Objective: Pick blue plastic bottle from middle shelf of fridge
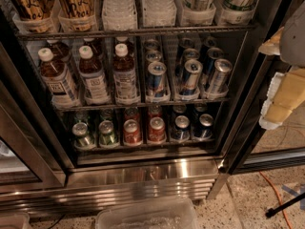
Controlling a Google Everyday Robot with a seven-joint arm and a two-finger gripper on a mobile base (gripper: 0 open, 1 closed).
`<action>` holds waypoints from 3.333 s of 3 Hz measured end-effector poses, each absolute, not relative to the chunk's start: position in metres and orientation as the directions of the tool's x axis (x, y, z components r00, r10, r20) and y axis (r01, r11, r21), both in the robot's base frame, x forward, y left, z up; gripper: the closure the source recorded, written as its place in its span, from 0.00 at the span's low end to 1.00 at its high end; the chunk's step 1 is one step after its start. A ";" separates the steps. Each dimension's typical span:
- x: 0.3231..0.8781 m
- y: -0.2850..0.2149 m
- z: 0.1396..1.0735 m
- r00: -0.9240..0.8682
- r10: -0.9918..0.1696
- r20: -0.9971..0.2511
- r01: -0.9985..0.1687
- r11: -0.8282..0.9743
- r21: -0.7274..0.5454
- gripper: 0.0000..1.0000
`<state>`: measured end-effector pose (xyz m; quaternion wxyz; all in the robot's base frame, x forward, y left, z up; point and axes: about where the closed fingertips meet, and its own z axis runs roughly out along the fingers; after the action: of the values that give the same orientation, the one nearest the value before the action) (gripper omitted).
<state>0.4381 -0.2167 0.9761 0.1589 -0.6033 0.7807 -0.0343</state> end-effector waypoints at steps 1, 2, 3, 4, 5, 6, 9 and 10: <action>0.438 -0.214 0.977 -0.218 -0.951 -0.219 -0.929 0.271 -0.251 0.00; 0.435 -0.201 0.969 -0.210 -0.933 -0.291 -0.928 0.284 -0.240 0.00; 0.427 -0.176 0.958 -0.198 -0.884 -0.423 -0.927 0.309 -0.211 0.00; 0.419 -0.148 0.947 -0.182 -0.803 -0.567 -0.922 0.340 -0.185 0.00; 0.412 -0.119 0.933 -0.185 -0.691 -0.699 -0.901 0.404 -0.161 0.00; 0.408 -0.084 0.919 -0.167 -0.596 -0.785 -0.880 0.449 -0.153 0.00; 0.414 -0.036 0.919 -0.140 -0.448 -0.883 -0.849 0.513 -0.126 0.00; 0.421 -0.025 0.895 -0.143 -0.415 -0.899 -0.825 0.551 -0.123 0.00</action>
Offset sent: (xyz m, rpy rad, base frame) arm -0.0088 0.0357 -0.0201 0.2164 -0.0191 0.0166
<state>0.4212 -0.0247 0.8951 0.4968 -0.4263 0.7271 0.2066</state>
